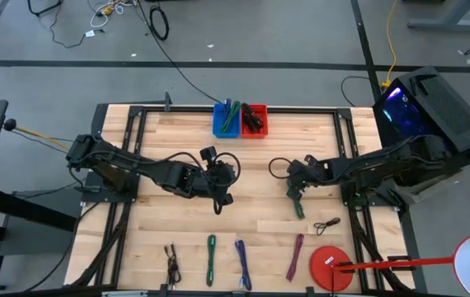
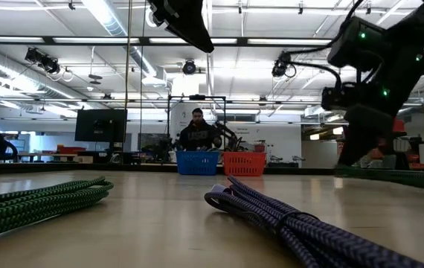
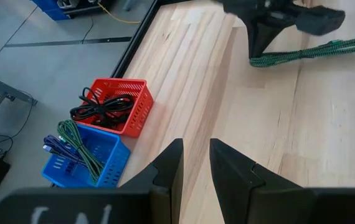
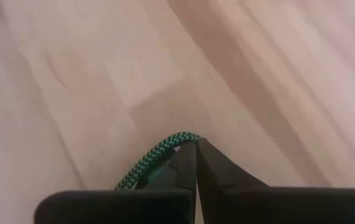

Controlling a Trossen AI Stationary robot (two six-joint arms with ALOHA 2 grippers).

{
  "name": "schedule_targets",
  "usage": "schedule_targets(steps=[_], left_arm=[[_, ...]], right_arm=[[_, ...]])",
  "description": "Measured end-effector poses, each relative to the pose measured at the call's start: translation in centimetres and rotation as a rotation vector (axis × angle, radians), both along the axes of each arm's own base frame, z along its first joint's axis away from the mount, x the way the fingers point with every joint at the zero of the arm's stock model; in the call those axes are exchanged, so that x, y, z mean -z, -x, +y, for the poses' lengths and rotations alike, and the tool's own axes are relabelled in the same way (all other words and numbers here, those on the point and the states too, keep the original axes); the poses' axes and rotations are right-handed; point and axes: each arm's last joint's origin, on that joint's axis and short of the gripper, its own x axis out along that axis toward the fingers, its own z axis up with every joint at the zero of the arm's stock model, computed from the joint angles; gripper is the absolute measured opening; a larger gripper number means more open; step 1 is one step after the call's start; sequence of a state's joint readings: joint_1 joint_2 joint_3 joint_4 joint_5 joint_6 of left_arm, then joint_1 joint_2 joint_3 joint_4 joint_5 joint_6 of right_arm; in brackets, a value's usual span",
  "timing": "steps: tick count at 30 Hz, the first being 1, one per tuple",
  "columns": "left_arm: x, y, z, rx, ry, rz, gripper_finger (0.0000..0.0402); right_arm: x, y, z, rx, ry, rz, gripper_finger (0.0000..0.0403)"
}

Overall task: Pick & Place USB Port
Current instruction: Put the green charger cable into the blue bin

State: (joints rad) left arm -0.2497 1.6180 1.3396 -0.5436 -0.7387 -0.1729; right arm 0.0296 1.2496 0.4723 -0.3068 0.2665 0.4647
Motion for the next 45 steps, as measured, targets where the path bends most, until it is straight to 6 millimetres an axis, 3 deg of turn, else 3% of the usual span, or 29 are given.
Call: schedule_targets(steps=[6, 14, 20, 25, 29, 34, 40, 45], left_arm=[[0.0, 0.0, 0.0, -0.003, 0.004, -0.003, 0.0083], [-0.3, -0.4, 0.3, 0.000, 0.001, -0.044, 0.0083], [-2.3, -2.2, 0.9, 0.179, -0.009, -0.207, 0.0083], [-4.2, -3.6, 3.5, 0.312, 0.050, -0.404, 0.0083], [-4.9, -4.0, 6.3, 0.315, 0.112, -0.508, 0.0083], [-6.0, -4.1, 8.7, 0.475, 0.262, -0.643, 0.0083], [-7.1, -4.0, 10.0, 0.624, 0.372, -0.750, 0.0083], [-7.4, -3.9, 10.0, 0.647, 0.389, -0.783, 0.0083]], right_arm=[[-4.3, -0.7, -0.1, -0.059, 0.069, -0.121, 0.0001], [-12.6, -1.1, -0.4, -0.102, 0.270, -0.372, 0.0000], [-18.7, -1.3, -0.2, -0.225, 0.411, -0.655, 0.0000], [-22.3, -1.3, -0.2, -0.278, 0.541, -0.813, 0.0000], [-23.8, -1.2, -0.1, -0.307, 0.592, -0.890, 0.0000], [-24.3, -1.2, -0.1, -0.320, 0.653, -0.915, 0.0000], [-25.4, -1.1, 0.0, -0.323, 0.708, -1.014, 0.0000], [-25.6, -1.4, 0.0, -0.327, 0.766, -1.032, 0.0000]])
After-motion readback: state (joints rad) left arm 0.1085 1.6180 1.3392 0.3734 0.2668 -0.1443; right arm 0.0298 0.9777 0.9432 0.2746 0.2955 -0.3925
